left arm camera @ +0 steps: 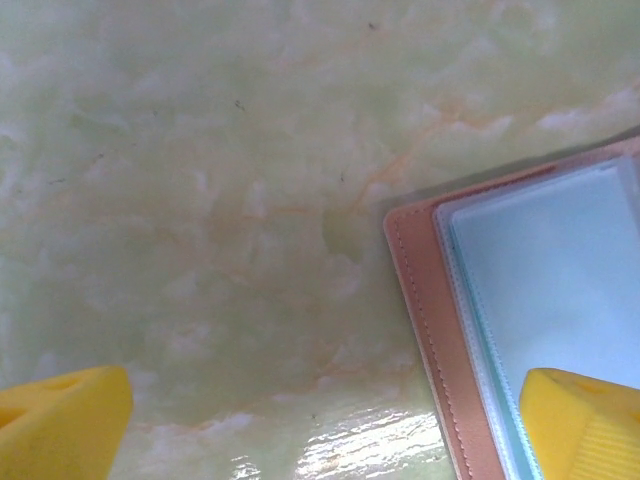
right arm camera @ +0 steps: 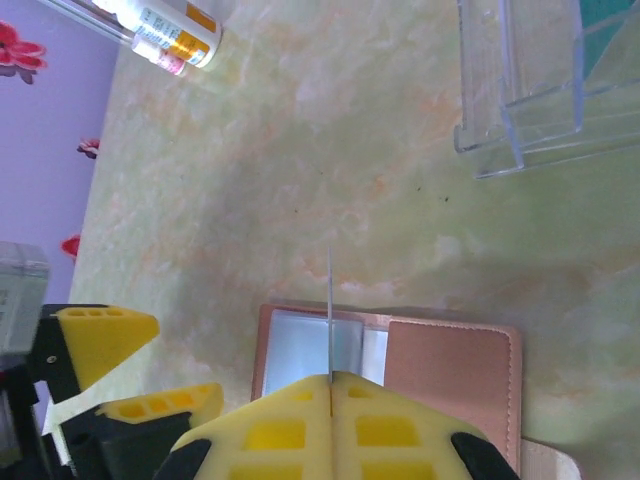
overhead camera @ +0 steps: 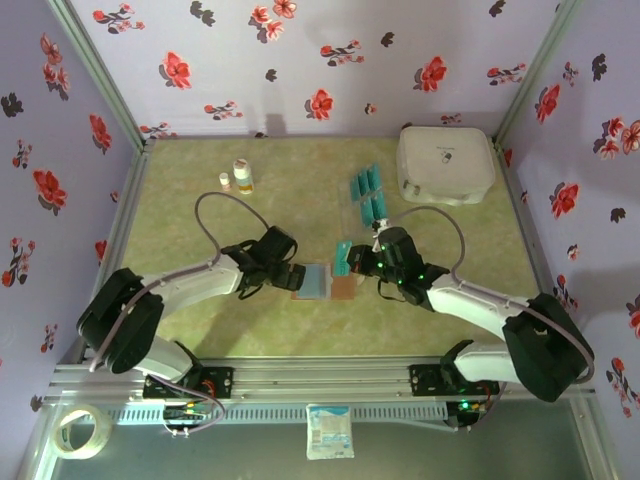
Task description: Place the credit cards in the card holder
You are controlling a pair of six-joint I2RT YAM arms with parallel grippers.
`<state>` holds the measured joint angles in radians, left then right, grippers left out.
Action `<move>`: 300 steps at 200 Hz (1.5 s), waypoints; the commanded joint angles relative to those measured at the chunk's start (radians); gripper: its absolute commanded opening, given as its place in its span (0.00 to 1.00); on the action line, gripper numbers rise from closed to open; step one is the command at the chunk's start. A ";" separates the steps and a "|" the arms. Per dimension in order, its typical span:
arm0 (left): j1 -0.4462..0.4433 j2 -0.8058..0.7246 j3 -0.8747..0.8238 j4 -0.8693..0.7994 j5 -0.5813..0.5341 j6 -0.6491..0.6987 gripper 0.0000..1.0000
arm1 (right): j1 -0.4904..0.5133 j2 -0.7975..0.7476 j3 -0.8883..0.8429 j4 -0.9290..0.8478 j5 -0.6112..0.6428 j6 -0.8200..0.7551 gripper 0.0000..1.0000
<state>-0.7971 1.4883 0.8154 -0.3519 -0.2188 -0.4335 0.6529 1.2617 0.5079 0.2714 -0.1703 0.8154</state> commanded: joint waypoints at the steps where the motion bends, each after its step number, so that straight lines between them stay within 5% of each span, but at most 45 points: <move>1: -0.020 0.029 0.038 -0.004 -0.062 0.014 1.00 | 0.002 0.028 -0.041 0.197 -0.040 0.044 0.00; 125: -0.057 0.101 0.060 0.023 -0.097 0.032 1.00 | -0.002 0.192 -0.124 0.439 -0.095 0.069 0.00; 300: -0.091 0.144 0.063 0.041 -0.140 0.040 1.00 | -0.018 0.204 -0.181 0.401 -0.068 0.047 0.00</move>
<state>-0.8799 1.6188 0.8799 -0.3214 -0.3099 -0.4072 0.6415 1.4506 0.3393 0.6617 -0.2516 0.8722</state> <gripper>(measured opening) 0.997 0.040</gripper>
